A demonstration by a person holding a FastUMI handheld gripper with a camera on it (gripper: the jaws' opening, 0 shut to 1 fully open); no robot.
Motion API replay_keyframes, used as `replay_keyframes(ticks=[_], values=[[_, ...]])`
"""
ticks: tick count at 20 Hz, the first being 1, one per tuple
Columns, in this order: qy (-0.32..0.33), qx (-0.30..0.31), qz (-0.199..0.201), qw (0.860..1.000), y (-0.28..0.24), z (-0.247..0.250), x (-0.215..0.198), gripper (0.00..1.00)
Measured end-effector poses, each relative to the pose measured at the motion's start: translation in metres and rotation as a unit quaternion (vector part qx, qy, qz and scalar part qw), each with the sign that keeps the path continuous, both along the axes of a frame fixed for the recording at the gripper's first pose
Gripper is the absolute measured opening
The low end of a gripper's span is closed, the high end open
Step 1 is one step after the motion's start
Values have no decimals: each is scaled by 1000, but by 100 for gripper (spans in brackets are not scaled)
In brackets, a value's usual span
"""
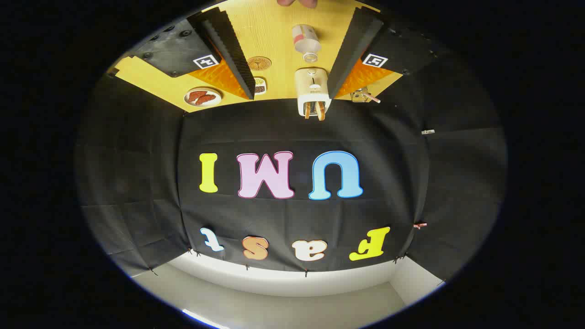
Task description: Take the bottle from table, then pour the juice into the cup, finally place the bottle on the coaster
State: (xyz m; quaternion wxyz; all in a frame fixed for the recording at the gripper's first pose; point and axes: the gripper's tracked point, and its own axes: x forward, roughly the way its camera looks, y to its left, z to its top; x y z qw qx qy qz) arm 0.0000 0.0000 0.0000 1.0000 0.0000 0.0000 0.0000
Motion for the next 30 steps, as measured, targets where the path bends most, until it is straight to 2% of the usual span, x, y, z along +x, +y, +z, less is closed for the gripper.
replay_keyframes(ticks=[20,23,25,30], values=[[-3,-7,21,1000,18,-7,-17,97],[-27,-19,10,999,12,-10,-21,98],[-38,-22,9,999,12,-23,-19,97],[-11,-9,14,1000,27,-86,3,97]])
